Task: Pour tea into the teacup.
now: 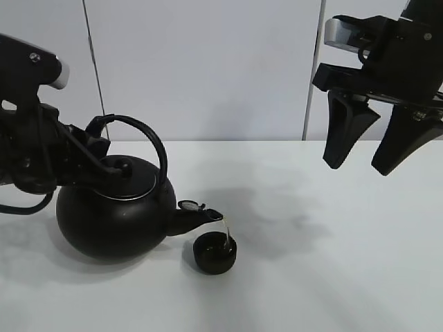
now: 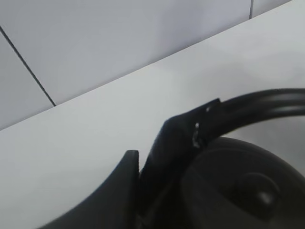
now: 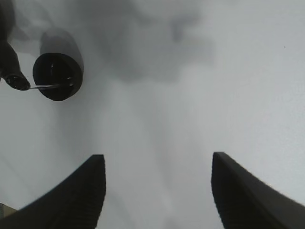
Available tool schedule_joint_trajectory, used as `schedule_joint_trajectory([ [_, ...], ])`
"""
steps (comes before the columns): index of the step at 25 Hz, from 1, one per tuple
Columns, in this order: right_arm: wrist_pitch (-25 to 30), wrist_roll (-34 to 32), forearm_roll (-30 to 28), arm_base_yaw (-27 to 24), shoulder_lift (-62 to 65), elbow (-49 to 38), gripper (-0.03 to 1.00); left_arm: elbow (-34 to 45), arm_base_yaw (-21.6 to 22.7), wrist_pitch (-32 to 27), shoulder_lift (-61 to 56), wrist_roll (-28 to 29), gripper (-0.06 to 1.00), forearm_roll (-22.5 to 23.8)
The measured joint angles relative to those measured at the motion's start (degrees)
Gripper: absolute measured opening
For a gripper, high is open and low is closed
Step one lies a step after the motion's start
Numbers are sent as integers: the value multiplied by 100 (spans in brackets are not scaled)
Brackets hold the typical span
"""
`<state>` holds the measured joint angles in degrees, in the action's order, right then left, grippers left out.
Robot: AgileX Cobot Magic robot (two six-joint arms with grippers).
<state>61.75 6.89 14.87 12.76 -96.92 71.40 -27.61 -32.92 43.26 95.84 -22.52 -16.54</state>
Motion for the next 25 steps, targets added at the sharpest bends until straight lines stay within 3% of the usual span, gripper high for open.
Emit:
schedule_joint_trajectory([
  [25,0,0,0,0,0,0,44,-7,9,0,0,-297,14,-1],
])
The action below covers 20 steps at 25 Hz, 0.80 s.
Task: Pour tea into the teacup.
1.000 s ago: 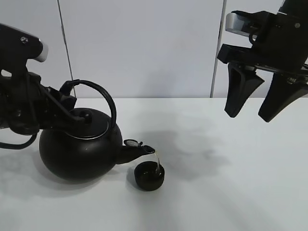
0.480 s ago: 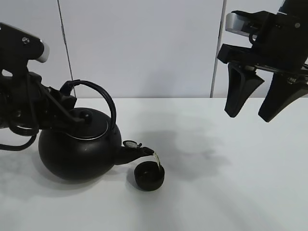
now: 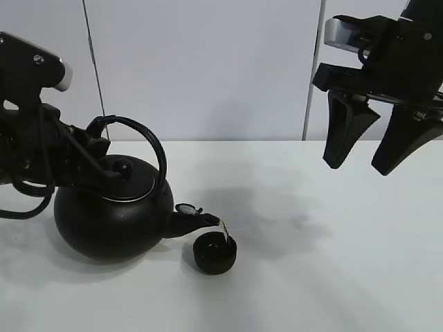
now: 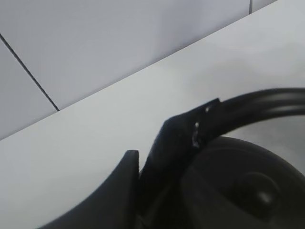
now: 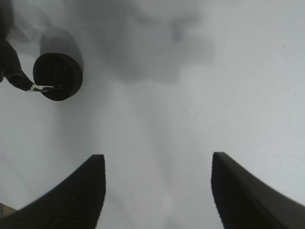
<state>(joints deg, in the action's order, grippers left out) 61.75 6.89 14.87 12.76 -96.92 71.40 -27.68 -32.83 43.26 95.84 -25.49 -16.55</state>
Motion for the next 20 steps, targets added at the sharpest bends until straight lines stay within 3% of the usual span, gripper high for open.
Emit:
schedule_joint_trajectory([
  [15,0,0,6,0,0,0,44,0,0,0,0,-5,14,0],
  [20,0,0,6,0,0,0,44,0,0,28,0,292,14,0],
])
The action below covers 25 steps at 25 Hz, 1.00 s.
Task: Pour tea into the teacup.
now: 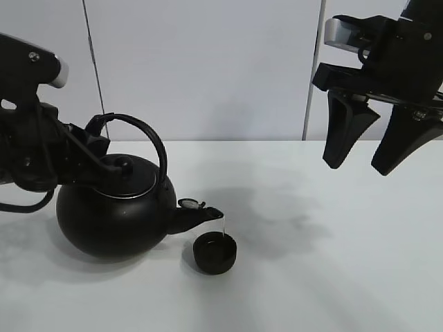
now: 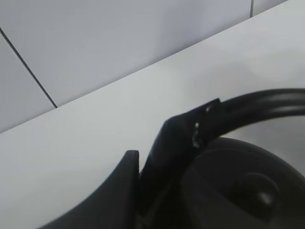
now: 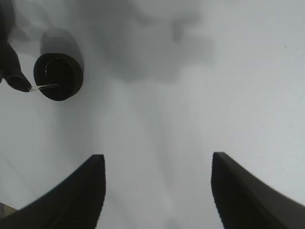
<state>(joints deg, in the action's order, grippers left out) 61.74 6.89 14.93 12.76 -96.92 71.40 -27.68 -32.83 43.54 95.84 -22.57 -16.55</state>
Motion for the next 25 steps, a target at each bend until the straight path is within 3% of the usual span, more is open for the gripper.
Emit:
schedule_joint_trajectory([
  [10,0,0,2,0,0,0,44,315,0,487,0,1211,14,5],
  [19,0,0,2,0,0,0,44,957,0,1331,0,1538,14,5],
  [25,0,0,2,0,0,0,44,1226,0,1432,0,1543,14,-84],
])
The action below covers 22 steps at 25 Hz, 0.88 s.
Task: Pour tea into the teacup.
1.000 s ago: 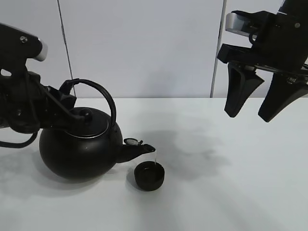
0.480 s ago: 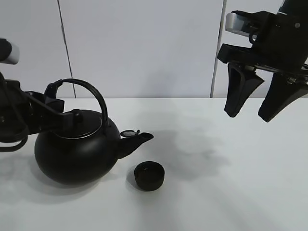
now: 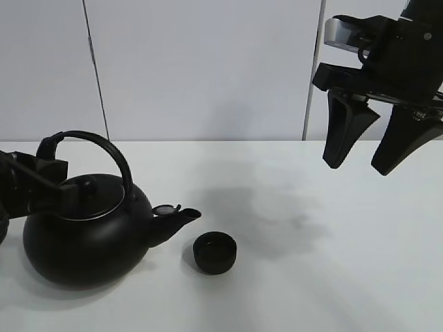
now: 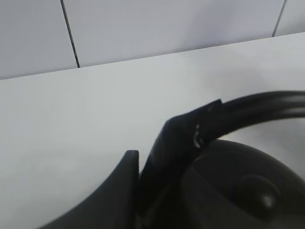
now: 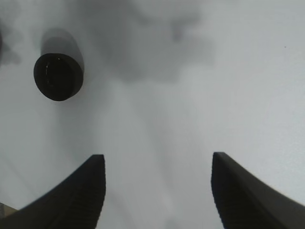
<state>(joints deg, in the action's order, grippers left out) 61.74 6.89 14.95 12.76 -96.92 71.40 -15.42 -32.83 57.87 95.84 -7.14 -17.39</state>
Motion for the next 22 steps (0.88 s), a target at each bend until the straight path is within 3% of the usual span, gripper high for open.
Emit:
schedule_joint_trajectory([
  [22,0,0,5,0,0,0,44,500,0,90,-20,298,14,-9],
])
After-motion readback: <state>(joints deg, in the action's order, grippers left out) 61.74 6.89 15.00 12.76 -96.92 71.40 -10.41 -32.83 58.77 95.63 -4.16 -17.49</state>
